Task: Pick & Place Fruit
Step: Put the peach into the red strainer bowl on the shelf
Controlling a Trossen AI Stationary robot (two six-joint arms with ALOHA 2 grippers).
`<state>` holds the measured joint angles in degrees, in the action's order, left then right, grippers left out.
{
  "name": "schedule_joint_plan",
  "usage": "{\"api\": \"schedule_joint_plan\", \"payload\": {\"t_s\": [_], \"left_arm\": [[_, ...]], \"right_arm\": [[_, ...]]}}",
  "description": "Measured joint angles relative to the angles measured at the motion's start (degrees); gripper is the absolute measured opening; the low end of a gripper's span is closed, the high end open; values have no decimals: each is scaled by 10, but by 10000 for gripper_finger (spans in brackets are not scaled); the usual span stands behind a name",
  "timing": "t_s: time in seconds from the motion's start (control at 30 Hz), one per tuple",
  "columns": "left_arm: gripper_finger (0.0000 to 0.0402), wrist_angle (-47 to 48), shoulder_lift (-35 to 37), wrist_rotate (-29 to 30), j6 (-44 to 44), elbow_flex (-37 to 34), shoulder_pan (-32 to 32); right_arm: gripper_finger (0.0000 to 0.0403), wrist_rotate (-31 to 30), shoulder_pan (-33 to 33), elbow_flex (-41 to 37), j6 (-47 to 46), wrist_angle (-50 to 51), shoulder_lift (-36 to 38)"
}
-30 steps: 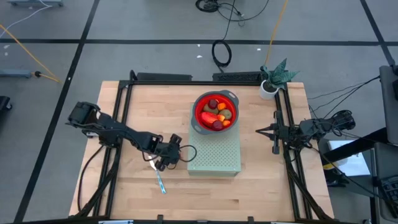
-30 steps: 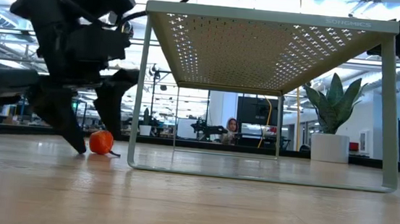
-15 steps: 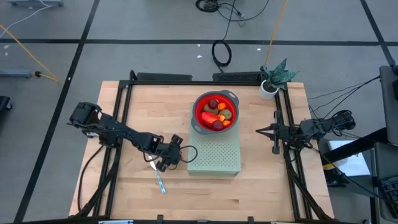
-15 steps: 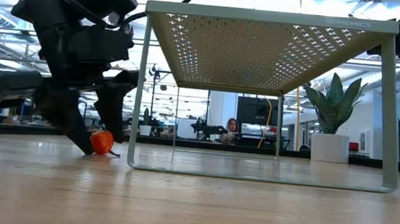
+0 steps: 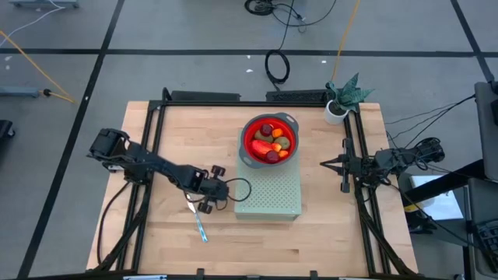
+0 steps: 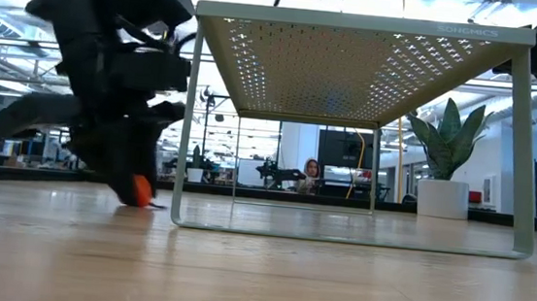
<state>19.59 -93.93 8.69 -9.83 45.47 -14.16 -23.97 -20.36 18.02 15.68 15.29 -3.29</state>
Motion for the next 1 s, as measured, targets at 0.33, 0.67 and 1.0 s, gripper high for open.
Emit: {"api": "schedule_joint_plan", "payload": {"t_s": [0.33, 0.67, 1.0], "left_arm": [[102, 403, 0, 54, 202, 145, 0], [103, 662, 1, 132, 463, 263, -6], [104, 706, 23, 173, 671, 340, -39]], "right_arm": [[0, 0, 0, 0, 0, 0, 0], [0, 0, 0, 0, 0, 0, 0], [0, 1, 0, 0, 0, 0, 0]]}}
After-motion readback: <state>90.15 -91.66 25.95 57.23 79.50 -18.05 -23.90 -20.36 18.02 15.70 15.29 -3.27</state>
